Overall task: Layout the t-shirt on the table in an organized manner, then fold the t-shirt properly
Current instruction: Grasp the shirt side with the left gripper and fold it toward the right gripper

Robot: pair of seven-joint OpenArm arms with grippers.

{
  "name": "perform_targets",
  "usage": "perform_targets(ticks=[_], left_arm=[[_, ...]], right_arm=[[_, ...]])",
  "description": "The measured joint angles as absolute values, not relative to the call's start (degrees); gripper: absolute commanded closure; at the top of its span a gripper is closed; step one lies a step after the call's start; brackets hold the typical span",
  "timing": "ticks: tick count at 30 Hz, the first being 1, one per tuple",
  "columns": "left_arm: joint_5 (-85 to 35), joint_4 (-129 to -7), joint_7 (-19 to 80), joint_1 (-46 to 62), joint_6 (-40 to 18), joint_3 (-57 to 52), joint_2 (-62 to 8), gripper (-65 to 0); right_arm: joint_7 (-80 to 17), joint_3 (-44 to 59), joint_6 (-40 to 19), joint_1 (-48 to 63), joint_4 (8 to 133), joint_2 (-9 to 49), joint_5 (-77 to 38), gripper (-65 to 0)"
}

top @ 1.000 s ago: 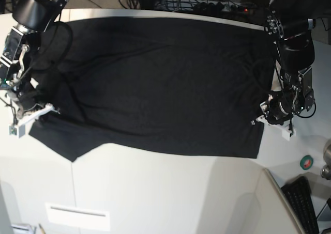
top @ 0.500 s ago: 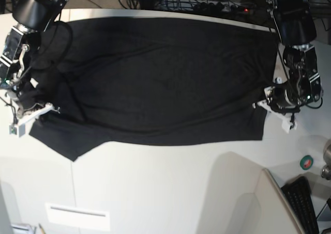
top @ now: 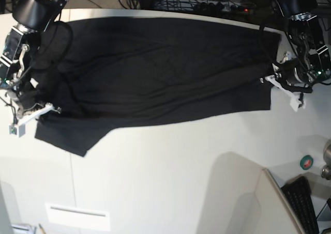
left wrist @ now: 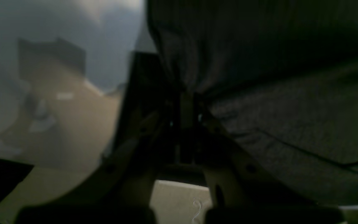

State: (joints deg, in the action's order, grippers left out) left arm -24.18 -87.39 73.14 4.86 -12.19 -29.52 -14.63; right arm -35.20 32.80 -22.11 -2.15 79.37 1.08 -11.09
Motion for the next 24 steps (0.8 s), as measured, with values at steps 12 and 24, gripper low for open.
perform_targets(ticks=[12, 24], left_arm=[[-24.1, -95.9, 74.0, 5.3, -12.4, -30.2, -14.8, -49.4], [-23.0, -62.8, 67.9, -14.1, -12.2, -27.1, -22.2, -49.4]], right_arm=[[-35.2, 32.8, -22.1, -2.2, 79.4, 1.1, -11.1, 0.0], [-35.2, 32.8, -22.1, -2.3, 79.4, 1.1, -11.2, 0.0]])
